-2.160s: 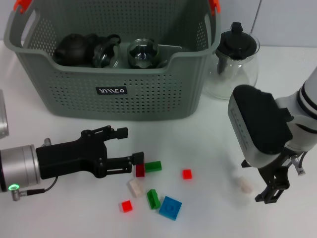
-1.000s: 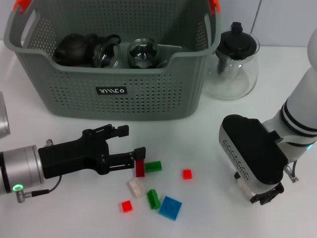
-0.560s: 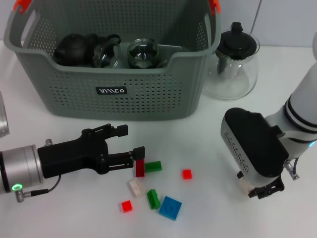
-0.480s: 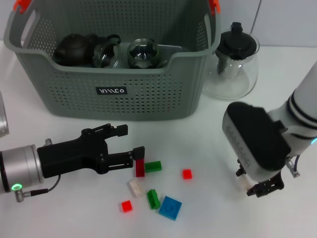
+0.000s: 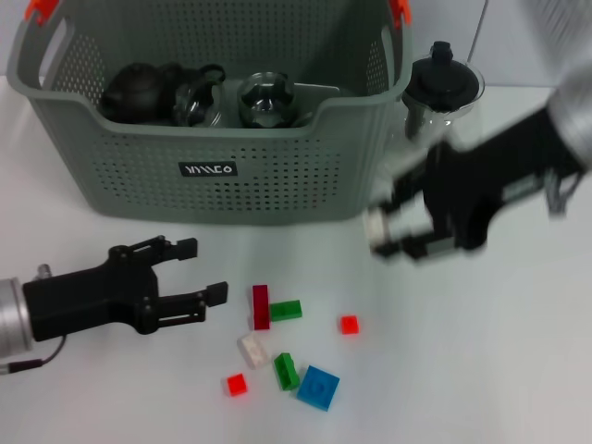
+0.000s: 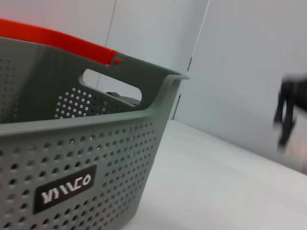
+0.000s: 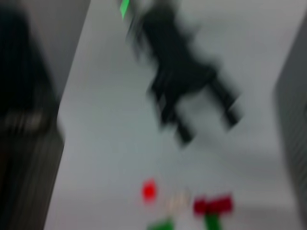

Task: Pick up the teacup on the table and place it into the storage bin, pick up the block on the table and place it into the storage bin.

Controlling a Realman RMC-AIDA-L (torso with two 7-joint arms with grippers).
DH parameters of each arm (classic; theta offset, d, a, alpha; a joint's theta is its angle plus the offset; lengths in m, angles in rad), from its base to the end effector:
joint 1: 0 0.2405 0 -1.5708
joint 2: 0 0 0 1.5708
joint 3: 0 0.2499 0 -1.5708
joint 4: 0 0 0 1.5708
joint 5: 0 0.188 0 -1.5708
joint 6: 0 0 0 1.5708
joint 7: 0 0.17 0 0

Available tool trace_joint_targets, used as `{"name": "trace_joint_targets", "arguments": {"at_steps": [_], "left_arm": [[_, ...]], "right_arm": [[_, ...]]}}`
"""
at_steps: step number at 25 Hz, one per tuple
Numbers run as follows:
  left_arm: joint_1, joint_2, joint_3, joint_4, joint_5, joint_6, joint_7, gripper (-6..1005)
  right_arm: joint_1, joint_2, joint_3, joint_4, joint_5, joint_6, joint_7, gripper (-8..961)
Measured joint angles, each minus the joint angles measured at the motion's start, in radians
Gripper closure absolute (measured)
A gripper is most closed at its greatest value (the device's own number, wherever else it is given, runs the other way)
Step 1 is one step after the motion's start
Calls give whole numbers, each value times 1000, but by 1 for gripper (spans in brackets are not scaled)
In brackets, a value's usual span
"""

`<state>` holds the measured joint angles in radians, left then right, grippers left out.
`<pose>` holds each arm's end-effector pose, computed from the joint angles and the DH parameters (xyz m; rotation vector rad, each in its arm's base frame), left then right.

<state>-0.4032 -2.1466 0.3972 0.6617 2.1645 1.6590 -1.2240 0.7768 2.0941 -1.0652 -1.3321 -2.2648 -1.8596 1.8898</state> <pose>-0.2748 0.2712 -0.0227 -2.5950 -0.7123 -0.7568 0.1068 0.3262 0.0001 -3.1255 0.0475 -0.0501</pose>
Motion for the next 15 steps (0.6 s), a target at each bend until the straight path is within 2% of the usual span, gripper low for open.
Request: {"name": "trace_joint_targets", "arguments": {"at_steps": [2, 4, 7, 12, 15], "left_arm": [[7, 7, 0, 24, 0, 20, -1, 137], [7, 9, 0, 31, 0, 26, -1, 137], [0, 14, 2, 41, 0, 30, 1, 137], [-18, 19, 7, 42, 0, 31, 3, 137], [-25, 19, 9, 40, -1, 32, 0, 137]], "right_arm": [[8, -6, 67, -38, 88, -5, 82, 516], [30, -20, 130, -55, 188, -4, 162, 516], [89, -61, 213, -30, 335, 40, 279, 516], [192, -128, 207, 76, 318, 239, 359, 515], [261, -139, 174, 156, 194, 344, 350, 515]]}}
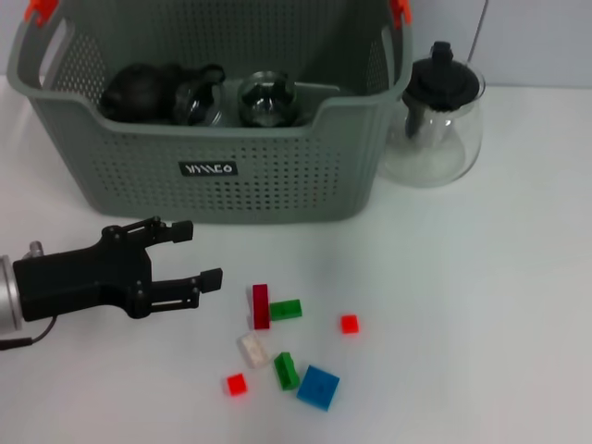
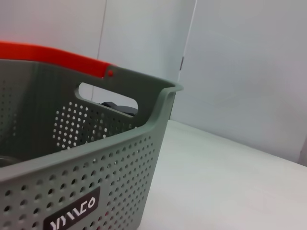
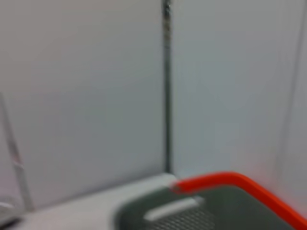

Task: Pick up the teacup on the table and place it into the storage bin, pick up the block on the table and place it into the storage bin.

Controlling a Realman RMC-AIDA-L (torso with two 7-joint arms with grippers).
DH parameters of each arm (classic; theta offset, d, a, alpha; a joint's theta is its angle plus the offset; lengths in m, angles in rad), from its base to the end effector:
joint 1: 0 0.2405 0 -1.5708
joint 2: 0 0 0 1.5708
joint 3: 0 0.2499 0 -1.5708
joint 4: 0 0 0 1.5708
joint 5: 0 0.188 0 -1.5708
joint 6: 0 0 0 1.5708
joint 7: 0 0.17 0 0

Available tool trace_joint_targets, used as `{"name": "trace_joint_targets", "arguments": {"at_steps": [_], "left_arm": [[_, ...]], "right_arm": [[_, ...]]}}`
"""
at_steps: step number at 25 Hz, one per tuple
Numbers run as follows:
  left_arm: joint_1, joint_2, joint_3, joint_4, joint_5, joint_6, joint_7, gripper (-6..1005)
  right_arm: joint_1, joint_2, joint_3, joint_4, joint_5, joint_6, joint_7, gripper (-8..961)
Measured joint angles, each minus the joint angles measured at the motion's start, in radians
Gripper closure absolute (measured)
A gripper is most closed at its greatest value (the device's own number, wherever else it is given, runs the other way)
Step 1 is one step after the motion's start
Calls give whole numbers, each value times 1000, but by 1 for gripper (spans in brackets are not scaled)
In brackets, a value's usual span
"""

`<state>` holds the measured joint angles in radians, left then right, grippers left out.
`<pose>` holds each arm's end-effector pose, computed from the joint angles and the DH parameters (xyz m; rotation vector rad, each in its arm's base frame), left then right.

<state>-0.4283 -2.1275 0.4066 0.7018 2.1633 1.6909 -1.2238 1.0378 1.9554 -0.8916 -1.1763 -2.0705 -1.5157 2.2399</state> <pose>-0.2689 0.2799 -0.0101 -2.6275 -0.6207 -0.7343 0.0030 0.4204 0.0705 -2.7520 0.3810 0.5279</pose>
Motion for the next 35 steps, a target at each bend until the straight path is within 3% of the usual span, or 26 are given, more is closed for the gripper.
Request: {"name": "trace_joint_targets", "arguments": {"at_steps": [5, 16, 22, 26, 32, 35], "left_arm": [[-3, -5, 0, -4, -8, 15, 3, 138], [-5, -6, 0, -4, -10, 41, 5, 138], [-6, -4, -3, -5, -10, 43, 5, 138], [-6, -5, -3, -5, -10, 43, 4, 138], [-6, -5, -5, -5, -10, 46, 0, 138], [-6, -5, -6, -5, -10, 51, 0, 138]], "right_arm": [[91, 36, -71, 132, -235, 175, -28, 515], [154, 93, -238, 407, -448, 556, -39, 517], [137, 123, -268, 397, -510, 610, -34, 516], [130, 132, -270, 384, -550, 611, -23, 516], [122, 135, -270, 358, -570, 606, -8, 429], [90, 141, -269, 285, -554, 587, -7, 298]]}}
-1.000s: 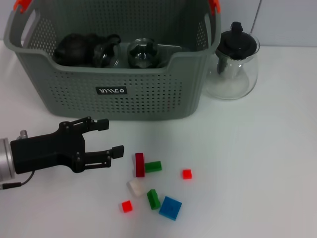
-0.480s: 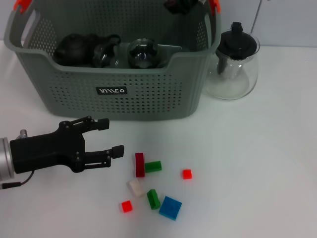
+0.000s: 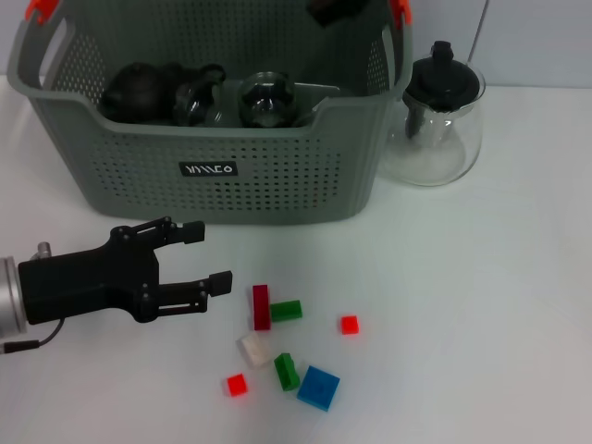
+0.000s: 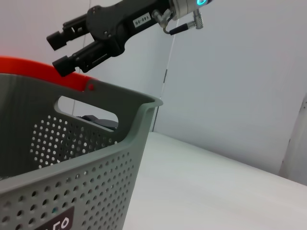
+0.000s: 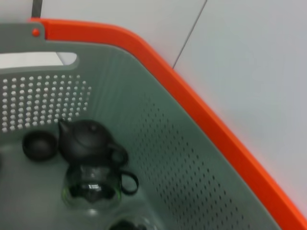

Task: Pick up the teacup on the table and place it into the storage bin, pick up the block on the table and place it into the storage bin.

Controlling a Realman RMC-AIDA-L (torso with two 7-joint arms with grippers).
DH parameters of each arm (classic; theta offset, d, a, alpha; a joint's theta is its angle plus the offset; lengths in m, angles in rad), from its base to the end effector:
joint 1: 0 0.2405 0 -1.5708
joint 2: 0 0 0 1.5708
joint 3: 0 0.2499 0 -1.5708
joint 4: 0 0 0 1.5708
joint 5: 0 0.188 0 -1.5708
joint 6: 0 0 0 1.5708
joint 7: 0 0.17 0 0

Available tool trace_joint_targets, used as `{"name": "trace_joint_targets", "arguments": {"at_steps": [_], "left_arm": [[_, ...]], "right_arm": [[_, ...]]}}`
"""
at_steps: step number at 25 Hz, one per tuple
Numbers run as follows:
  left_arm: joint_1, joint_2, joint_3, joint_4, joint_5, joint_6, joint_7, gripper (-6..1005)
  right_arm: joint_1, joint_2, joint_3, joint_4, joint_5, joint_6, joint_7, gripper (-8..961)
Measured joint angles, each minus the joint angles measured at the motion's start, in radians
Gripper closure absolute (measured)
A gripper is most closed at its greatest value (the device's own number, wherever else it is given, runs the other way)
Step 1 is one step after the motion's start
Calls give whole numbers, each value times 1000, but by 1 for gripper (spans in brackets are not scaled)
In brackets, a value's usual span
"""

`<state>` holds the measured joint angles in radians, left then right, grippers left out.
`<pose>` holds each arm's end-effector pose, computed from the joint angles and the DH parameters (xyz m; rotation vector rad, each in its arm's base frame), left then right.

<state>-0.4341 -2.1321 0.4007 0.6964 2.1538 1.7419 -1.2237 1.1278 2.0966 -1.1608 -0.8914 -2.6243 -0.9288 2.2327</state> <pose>-0.2594 0.2756 -0.0108 -2.6526 -0.6034 -0.8041 0.0445 0.4797 -0.0238 -2.4344 0.2028 -0.0625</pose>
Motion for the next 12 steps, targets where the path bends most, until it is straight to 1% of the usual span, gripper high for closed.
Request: {"name": "trace_joint_targets", "arguments": {"at_steps": [2, 5, 8, 9, 12], "left_arm": [[0, 1, -1, 0, 0, 2, 0, 138], [0, 1, -1, 0, -4, 3, 2, 138], [-1, 1, 2, 0, -7, 6, 5, 137], [-1, 1, 3, 0, -8, 8, 5, 137], [-1, 1, 4, 0, -9, 12, 5, 137]], "right_arm": [[-36, 2, -1, -84, 56, -36, -5, 210], [-105, -3, 5, -220, 211, -122, -49, 103], [-196, -12, 30, -361, 417, -243, -115, 104], [-230, -17, 42, -407, 499, -308, -141, 104], [-295, -35, 72, -493, 651, -478, -177, 105]]}}
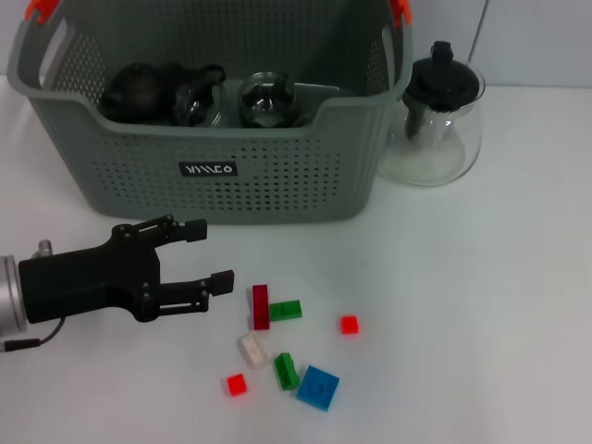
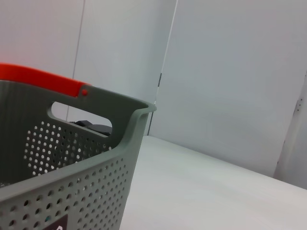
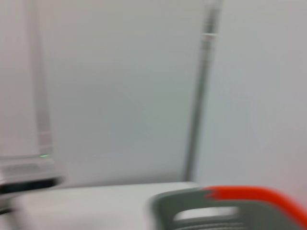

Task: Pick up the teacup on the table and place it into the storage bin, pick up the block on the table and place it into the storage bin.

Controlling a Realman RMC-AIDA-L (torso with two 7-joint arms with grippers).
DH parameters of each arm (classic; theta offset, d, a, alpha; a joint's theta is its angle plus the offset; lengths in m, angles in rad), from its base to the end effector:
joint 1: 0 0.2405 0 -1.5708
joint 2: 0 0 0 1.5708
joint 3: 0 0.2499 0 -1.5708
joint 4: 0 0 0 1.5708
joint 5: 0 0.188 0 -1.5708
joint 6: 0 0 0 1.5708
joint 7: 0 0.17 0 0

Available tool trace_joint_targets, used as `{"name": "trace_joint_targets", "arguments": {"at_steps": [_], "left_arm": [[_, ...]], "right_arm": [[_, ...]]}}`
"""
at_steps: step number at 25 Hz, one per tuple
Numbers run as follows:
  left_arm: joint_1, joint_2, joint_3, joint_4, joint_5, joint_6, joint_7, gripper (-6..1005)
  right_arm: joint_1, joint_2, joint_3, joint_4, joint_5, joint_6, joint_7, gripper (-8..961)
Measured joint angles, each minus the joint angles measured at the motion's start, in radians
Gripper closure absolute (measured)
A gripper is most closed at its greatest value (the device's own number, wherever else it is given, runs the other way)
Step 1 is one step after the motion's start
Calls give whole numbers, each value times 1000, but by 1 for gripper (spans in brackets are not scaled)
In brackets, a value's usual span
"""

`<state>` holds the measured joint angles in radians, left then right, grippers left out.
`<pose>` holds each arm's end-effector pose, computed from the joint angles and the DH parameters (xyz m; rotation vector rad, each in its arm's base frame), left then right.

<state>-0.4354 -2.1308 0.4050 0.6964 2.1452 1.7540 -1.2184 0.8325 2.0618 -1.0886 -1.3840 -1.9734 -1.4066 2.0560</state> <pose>-0.2568 0.2752 -0.0098 -2.6590 -0.5851 -0.8190 0.0126 0.3832 0.0345 -2.7434 0.0642 0.5529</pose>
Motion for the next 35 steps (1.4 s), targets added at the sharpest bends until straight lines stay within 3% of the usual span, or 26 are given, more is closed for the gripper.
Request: {"name": "trace_joint_targets", "arguments": {"at_steps": [6, 9, 12, 17, 20, 27, 35], "left_arm": [[2, 3, -1, 4, 6, 1, 4, 139], [2, 3, -4, 5, 7, 1, 5, 140], [2, 3, -4, 3, 7, -3, 6, 140], [1, 3, 1, 2, 7, -6, 7, 140], [1, 3, 1, 0, 7, -7, 7, 140], [2, 3, 1, -1, 7, -7, 7, 140], [10, -3, -1, -2, 7, -7, 7, 140]], "right_arm": [[-64, -32, 55, -54, 32, -390, -34, 107], [-68, -41, 52, -34, -57, -503, -35, 108], [-53, -33, 18, 20, -192, -544, -36, 109], [14, 10, -99, 157, -401, -471, -47, 113], [104, 39, -210, 328, -531, -346, -48, 119], [203, 44, -340, 534, -536, -160, -39, 127], [227, 50, -530, 656, -430, 39, -28, 164]]}}
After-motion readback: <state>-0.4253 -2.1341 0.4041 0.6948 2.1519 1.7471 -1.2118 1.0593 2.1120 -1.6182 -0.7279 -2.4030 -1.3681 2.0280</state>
